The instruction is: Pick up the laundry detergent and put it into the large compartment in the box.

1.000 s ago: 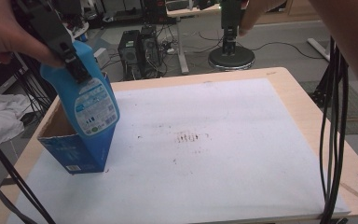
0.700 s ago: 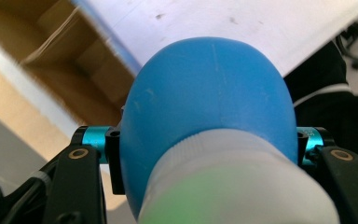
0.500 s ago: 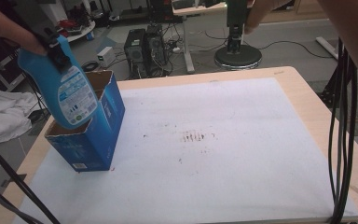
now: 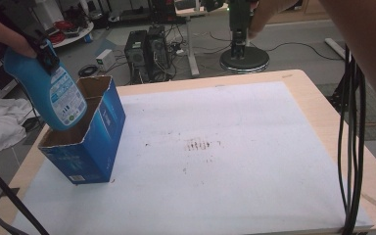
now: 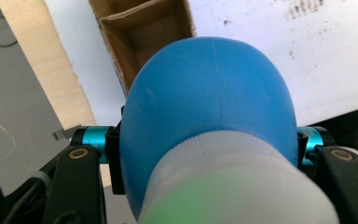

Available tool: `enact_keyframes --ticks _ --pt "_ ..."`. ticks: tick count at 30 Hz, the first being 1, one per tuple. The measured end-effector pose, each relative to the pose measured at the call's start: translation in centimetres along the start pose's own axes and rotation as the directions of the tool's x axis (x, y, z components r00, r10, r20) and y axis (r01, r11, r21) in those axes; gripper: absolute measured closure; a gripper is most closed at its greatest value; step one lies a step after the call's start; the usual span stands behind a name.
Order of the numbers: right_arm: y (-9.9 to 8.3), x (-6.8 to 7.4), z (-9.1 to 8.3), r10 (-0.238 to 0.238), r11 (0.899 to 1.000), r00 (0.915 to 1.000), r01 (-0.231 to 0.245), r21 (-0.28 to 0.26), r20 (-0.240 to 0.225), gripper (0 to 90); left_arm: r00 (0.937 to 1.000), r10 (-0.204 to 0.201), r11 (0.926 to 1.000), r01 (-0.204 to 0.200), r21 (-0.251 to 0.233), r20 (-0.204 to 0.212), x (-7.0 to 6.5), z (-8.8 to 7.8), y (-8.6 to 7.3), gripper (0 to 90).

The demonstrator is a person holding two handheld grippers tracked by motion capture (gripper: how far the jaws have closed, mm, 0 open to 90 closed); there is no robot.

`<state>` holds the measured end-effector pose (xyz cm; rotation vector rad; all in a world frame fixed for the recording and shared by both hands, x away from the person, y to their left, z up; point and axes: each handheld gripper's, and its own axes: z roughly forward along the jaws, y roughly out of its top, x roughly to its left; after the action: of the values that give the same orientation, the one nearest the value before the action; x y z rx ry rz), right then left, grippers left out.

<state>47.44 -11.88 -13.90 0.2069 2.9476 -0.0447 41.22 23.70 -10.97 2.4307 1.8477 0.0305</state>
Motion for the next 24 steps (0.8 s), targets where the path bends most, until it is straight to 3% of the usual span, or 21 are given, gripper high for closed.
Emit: enact_keyframes --ticks 3,11,14,24 --pt "-0.1 -0.1 0.0 -0.005 1.000 1.0000 0.005 -0.001 0.003 3.1 0.9998 -0.011 0.9999 0.012 0.006 -0.013 0.2 0.8 0.5 38.9" --pt "-0.3 -0.2 0.1 0.004 1.000 1.0000 -0.004 0.005 -0.001 3.1 0.9996 -0.028 0.9995 0.028 0.014 0.000 0.8 2.6 0.9 38.9" --pt "-0.4 -0.2 0.2 0.003 1.000 1.0000 -0.003 0.004 0.001 3.1 0.9997 -0.023 0.9996 0.023 0.018 -0.002 1.0 3.1 0.9 38.9" --pt "-0.2 -0.1 0.5 -0.005 1.000 1.0000 0.005 0.014 -0.001 3.1 0.9998 0.014 0.9990 -0.015 0.042 0.017 2.1 7.1 0.8 38.9"
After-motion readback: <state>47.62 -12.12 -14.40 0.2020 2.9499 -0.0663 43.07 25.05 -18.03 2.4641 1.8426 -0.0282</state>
